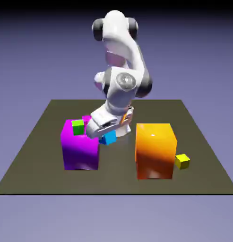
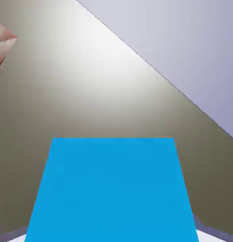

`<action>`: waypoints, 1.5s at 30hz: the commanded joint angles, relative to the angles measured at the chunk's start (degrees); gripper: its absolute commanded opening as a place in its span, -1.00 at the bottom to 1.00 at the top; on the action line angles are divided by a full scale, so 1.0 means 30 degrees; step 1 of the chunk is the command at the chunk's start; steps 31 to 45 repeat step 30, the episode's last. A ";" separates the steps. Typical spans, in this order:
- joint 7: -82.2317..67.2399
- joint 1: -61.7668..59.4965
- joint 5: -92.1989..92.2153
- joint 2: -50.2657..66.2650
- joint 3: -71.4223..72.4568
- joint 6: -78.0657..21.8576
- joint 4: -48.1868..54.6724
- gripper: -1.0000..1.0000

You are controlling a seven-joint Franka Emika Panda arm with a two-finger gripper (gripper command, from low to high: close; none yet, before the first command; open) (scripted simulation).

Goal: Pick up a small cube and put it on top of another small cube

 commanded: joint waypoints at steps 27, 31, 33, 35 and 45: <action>0.7453 0.6840 -0.9720 0.9997 0.8658 -0.1198 -0.0071 1.00; 0.6772 0.7279 -0.8601 0.9239 0.9420 -0.2857 0.1209 1.00; 0.6772 0.7279 -0.8601 0.9239 0.9420 -0.2857 0.1209 1.00; 0.6772 0.7279 -0.8601 0.9239 0.9420 -0.2857 0.1209 1.00; 0.6772 0.7279 -0.8601 0.9239 0.9420 -0.2857 0.1209 1.00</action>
